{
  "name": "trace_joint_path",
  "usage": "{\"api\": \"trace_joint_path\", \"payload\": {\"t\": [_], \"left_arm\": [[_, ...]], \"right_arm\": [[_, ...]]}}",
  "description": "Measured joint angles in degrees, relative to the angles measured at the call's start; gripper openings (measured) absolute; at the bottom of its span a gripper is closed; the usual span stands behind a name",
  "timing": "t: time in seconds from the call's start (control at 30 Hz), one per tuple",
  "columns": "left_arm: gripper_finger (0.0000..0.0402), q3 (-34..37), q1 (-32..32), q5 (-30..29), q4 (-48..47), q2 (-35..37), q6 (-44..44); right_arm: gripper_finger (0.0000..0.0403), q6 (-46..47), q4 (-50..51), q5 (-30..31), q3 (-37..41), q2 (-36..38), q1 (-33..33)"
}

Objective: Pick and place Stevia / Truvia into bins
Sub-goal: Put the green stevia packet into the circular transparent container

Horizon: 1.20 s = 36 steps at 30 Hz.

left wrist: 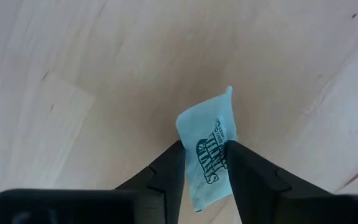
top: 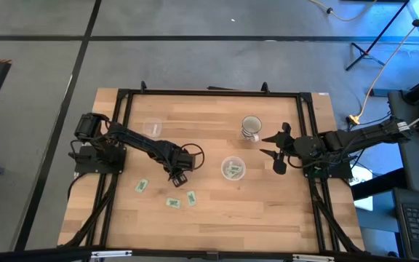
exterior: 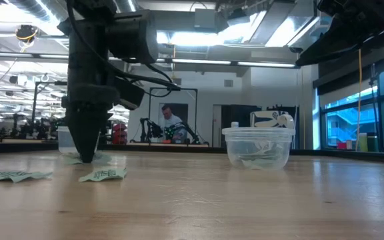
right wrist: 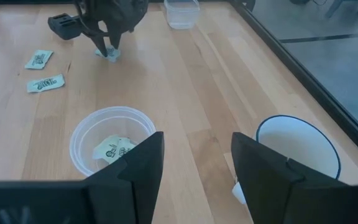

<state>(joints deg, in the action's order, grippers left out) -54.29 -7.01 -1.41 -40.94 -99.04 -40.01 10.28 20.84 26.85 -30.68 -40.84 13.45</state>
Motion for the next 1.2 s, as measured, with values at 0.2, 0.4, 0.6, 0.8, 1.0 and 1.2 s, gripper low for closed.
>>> {"api": "trace_joint_path", "payload": {"t": [0.2,0.4,0.6,0.8,1.0,1.2], "left_arm": [[0.0096,-2.0,0.0,0.2,-2.0,-0.3,3.5],[0.0079,-3.3,0.0,0.1,-3.1,-0.3,5.7],[0.0055,-3.4,0.0,-0.1,-3.6,-0.3,6.3],[0.0022,-3.4,0.0,-0.1,-3.9,-0.2,7.5],[0.0005,-3.9,0.6,3.0,-4.4,-0.1,11.1],[0.0006,-8.6,2.3,4.4,-4.4,-0.1,19.2]], "right_arm": [[0.0192,0.0,0.0,0.0,0.0,0.0,0.0],[0.0192,0.0,0.0,0.0,0.0,0.0,0.0],[0.0192,0.0,0.0,0.0,0.0,0.0,0.0],[0.0192,0.0,0.0,0.0,0.0,0.0,0.0],[0.0192,0.0,0.0,0.0,0.0,0.0,0.0],[0.0192,0.0,0.0,0.0,0.0,0.0,0.0]]}}
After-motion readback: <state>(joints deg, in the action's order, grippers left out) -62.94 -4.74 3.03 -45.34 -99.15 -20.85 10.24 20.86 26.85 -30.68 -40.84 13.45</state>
